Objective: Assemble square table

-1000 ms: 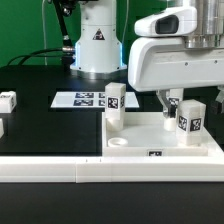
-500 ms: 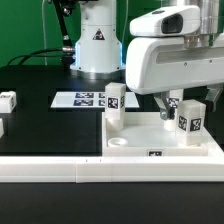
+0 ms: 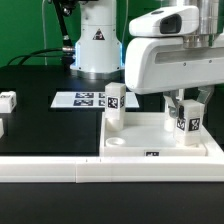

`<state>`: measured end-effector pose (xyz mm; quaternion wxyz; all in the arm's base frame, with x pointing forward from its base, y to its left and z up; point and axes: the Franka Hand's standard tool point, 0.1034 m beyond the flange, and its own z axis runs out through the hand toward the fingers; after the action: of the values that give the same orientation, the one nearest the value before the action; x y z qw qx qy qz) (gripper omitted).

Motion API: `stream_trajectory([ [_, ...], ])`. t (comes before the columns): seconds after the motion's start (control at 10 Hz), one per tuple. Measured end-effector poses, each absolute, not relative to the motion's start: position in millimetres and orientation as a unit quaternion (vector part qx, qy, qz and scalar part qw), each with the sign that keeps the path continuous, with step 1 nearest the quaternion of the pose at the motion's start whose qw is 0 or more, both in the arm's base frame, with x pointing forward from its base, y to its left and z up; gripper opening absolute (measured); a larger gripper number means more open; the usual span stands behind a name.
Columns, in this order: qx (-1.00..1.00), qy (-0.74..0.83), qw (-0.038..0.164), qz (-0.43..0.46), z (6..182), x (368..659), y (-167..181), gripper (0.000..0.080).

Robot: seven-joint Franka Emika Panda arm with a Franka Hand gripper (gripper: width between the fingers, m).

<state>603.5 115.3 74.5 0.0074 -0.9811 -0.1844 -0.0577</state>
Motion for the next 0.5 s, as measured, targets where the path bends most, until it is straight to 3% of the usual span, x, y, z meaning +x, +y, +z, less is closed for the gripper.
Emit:
stream_trajectory([
  [0.5,-0.994,0.096,0.031,-0.050,72.5,597.3,119.2,0.0290],
])
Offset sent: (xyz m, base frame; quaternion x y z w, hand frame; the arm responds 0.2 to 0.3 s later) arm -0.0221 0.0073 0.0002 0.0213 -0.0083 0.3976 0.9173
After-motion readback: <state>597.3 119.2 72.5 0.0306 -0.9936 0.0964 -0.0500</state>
